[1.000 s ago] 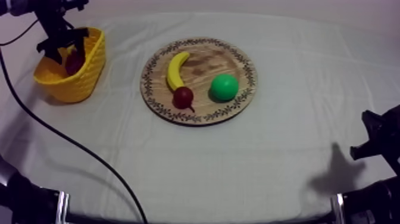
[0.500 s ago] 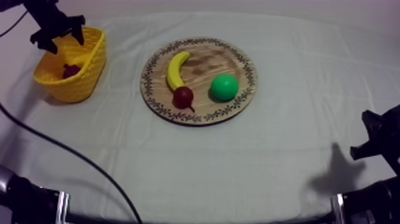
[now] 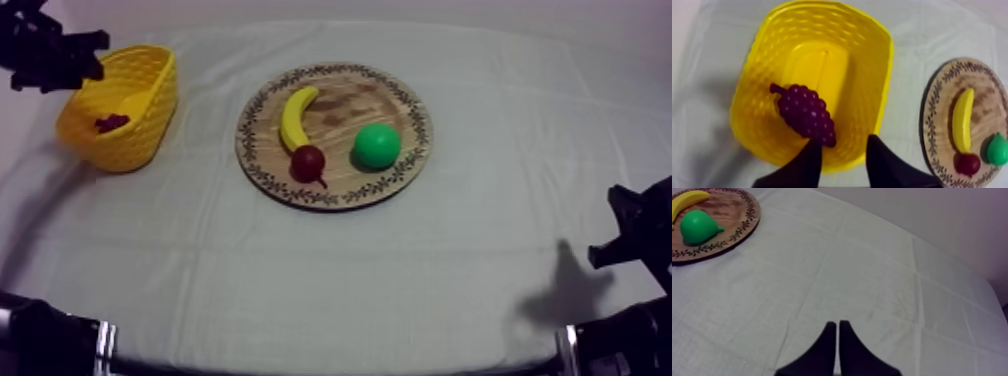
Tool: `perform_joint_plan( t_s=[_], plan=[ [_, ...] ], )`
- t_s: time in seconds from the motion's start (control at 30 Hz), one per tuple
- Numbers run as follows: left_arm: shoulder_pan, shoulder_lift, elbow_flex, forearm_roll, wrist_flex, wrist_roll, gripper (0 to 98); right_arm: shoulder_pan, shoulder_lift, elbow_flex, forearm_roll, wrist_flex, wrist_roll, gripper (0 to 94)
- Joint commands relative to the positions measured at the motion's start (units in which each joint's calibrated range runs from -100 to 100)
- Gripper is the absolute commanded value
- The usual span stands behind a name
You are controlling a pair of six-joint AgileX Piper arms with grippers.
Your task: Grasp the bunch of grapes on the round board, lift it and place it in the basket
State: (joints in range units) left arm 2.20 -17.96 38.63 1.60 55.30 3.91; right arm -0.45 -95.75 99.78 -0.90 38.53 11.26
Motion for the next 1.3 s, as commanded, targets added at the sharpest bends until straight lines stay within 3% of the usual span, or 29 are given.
perform_joint_plan(
  t_s=[0.0, 0.17, 0.23, 0.33, 0.57, 0.67, 0.8, 0.97, 1.27],
  plan=[
    [0.1, -11.1, 12.0, 0.46, -3.7, -1.3, 26.8, 0.0, 0.0, 0.0, 0.0, 0.0, 0.0, 0.3],
    [0.8, -24.1, 23.1, 0.36, -9.1, -1.0, 18.4, 0.0, 0.0, 0.0, 0.0, 0.0, 0.0, 0.3],
    [1.1, -29.4, 27.5, -1.62, -11.5, 2.3, 9.1, 0.0, 0.0, 0.0, 0.0, 0.0, 0.0, 0.3],
    [1.9, -37.4, 33.7, -4.60, -14.0, 4.2, 3.2, 0.0, 0.0, 0.0, 0.0, 0.0, 0.0, 0.3],
    [3.8, -55.1, 48.2, -10.68, -17.7, 6.4, 0.3, 0.0, 0.0, 0.0, 0.0, 0.0, 0.0, 0.3],
    [4.2, -61.8, 53.2, -11.67, -17.4, 8.3, 0.2, 0.0, 0.0, 0.0, 0.0, 0.0, 0.0, 0.3],
    [4.1, -69.4, 56.0, -9.49, -15.9, 6.8, 0.0, 0.0, 0.0, 0.0, 0.0, 0.0, 0.0, 0.3],
    [3.0, -75.1, 57.8, -5.18, -16.6, 1.9, 0.1, 0.0, 0.0, 0.0, 0.0, 0.0, 0.0, 0.3],
    [1.7, -80.5, 58.8, -3.83, -17.7, 7.4, 0.1, 0.0, 0.0, 0.0, 0.0, 0.0, 0.0, 0.3]
  ],
)
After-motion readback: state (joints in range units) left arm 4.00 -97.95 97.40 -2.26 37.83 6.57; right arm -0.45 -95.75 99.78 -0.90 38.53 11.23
